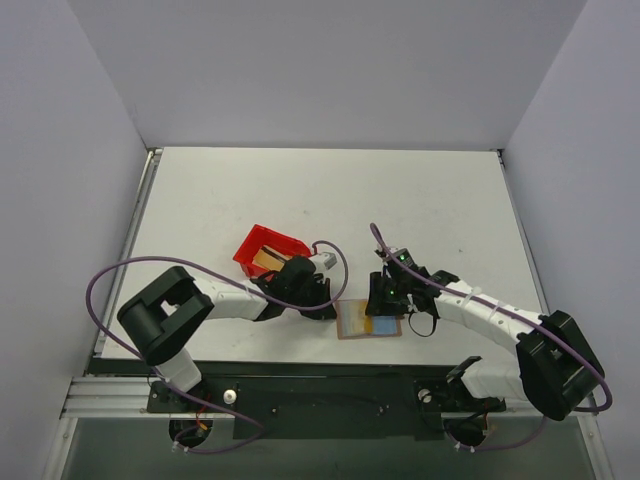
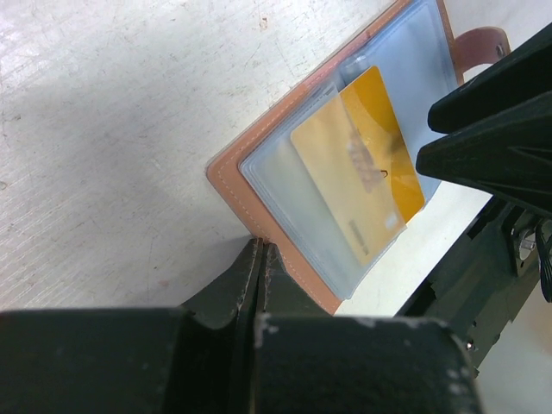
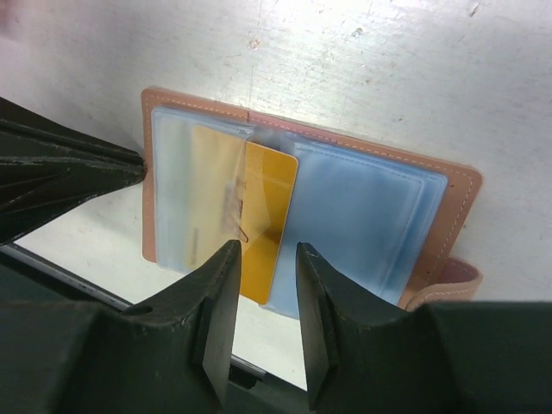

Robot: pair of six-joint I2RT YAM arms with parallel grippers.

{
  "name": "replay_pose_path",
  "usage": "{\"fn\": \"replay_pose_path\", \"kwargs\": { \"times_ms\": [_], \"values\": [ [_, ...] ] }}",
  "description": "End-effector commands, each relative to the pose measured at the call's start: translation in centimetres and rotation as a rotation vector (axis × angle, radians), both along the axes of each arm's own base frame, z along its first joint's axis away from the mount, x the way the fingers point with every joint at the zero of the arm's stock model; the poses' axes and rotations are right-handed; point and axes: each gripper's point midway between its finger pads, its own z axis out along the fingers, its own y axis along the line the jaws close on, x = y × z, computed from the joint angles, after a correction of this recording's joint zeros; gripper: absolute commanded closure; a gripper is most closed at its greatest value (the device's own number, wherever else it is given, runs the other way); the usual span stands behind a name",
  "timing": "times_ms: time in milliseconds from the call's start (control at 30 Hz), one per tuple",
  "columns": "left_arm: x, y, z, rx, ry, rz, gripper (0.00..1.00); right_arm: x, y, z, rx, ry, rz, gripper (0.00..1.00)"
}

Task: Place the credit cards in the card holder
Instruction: Insert the credit card into the card holder.

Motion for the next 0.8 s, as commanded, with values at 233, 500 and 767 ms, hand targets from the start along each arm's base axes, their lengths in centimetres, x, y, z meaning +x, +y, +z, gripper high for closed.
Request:
{"fn": "replay_pose_path", "kwargs": {
  "times_ms": [233,500,767],
  "values": [
    [0.6,-0.1,-0.2,0.027,-0.017,-0.001,1.0,0.3,0.3,-1.5,-0.002,0.013,-0.02,0.73],
    [0.7,-0.3,-0.2,0.026,-0.015,-0.003,1.0,0.0,0.4,-2.2,0.003,0.036,-0.016,0.73],
    [0.8,-0.4,-0.1,0.027,-0.019,-0.006,1.0,-0.3,2.9,-1.9,0.129,0.063,0.036,0.78]
  ]
}}
